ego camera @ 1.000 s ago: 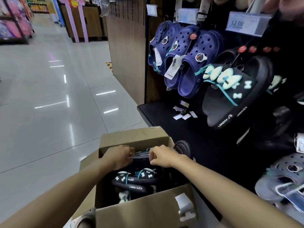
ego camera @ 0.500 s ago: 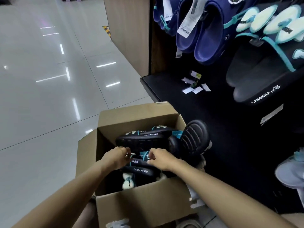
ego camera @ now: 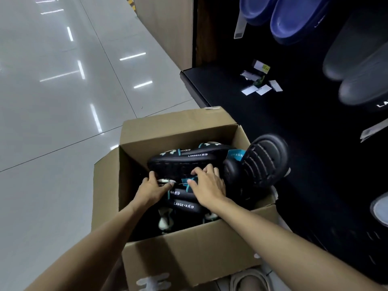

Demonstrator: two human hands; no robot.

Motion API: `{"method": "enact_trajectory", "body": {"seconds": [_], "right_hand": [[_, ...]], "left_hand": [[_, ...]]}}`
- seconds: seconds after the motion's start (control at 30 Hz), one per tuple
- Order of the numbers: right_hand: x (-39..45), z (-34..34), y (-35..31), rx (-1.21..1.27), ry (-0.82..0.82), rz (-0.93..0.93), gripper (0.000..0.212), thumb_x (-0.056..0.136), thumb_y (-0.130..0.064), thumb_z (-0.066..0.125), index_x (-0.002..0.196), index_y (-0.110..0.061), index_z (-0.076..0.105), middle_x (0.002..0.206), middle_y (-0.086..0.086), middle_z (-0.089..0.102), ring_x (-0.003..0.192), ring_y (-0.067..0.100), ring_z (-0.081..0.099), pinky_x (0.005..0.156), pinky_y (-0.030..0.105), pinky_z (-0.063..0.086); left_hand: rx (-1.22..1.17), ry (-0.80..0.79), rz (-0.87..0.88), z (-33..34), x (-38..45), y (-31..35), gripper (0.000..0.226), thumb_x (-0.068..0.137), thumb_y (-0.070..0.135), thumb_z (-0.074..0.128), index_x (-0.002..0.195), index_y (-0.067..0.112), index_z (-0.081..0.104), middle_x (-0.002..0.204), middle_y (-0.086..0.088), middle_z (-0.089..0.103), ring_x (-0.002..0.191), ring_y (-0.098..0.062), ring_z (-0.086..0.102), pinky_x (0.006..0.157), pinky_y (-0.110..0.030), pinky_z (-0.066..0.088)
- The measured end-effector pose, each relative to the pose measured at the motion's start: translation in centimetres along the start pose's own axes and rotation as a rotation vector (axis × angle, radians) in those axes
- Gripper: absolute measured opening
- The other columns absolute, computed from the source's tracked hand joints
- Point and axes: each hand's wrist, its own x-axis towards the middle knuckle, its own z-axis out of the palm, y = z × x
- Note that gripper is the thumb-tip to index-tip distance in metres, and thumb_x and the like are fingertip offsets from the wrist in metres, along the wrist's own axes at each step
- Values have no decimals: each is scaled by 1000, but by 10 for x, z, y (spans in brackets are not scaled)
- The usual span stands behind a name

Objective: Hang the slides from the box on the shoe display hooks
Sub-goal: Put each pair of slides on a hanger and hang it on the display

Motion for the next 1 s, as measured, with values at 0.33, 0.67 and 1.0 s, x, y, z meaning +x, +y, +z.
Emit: {"method": "enact_trajectory", "body": {"seconds": [0.33, 0.67, 1.0], "right_hand": [[1, 11, 2, 190, -146, 126, 39, 97, -45, 55, 128, -22, 52, 139, 3, 38, 126, 31, 41, 99, 35, 37], [-11, -8, -1, 263, -122, 131, 30, 94, -48, 58, 110, -23, 60, 129, 1, 48, 121, 27, 51, 89, 31, 39], [-46, -49, -20, 348, -86, 54, 25, 91, -48, 62, 100, -24, 63, 126, 3, 51, 116, 23, 57, 93, 31, 44]], "left_hand": [[56, 5, -113, 11, 11, 2, 82, 75, 66, 67, 135, 17, 43, 134, -17, 48, 123, -33, 49, 103, -44, 42], [307, 116, -53, -8, -20, 20, 70, 78, 61, 66, 129, 19, 43, 128, -11, 50, 115, -31, 54, 92, -42, 44], [368, 248, 71, -52, -71, 33, 63, 74, 61, 67, 114, 19, 40, 114, -10, 55, 102, -31, 59, 82, -37, 46]]}}
